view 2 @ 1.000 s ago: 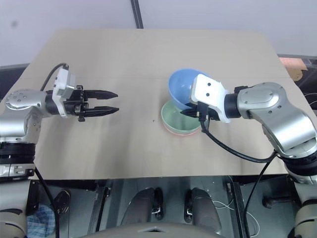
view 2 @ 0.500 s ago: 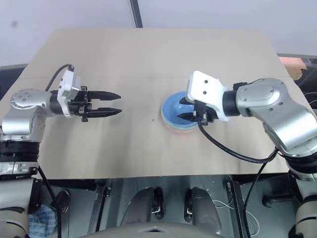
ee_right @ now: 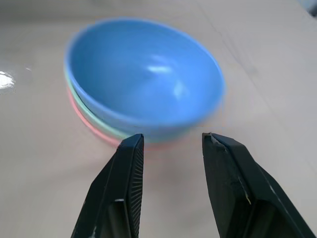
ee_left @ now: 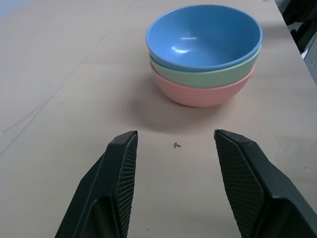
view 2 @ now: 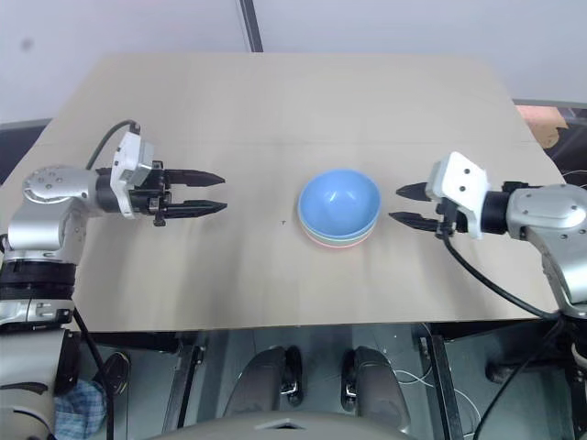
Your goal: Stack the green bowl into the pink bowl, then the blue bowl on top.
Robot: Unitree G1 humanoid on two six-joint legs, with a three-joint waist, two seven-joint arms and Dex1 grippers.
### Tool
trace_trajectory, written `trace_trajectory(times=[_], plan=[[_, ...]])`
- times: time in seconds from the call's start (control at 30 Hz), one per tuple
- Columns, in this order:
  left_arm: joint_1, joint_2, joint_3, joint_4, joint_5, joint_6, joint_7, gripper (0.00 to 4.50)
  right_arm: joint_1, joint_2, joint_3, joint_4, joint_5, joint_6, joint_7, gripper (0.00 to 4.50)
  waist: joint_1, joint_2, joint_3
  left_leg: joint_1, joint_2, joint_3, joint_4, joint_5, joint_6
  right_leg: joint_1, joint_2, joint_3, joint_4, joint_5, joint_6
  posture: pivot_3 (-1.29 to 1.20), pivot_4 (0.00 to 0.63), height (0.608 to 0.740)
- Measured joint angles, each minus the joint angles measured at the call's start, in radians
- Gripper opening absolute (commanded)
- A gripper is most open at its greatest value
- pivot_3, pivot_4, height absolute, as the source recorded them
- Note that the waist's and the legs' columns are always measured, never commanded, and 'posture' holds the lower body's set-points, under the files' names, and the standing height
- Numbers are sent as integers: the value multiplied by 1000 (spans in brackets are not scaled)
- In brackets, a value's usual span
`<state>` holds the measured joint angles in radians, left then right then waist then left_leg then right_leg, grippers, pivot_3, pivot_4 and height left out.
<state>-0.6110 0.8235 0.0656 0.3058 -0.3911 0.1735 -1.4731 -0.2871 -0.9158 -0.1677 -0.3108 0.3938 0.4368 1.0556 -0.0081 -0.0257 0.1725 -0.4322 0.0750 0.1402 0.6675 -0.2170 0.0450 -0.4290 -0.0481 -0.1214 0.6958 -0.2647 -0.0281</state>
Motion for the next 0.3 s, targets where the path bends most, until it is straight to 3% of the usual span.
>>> trace_trajectory(times=[0.3], plan=[[11,-1,0,1,8,14,14,2595,94,-4,-159,49,92,-45,54,2078,-1,0,0,0,0,0,0,0,0,0,0,0,0,0,0,0,150,740]])
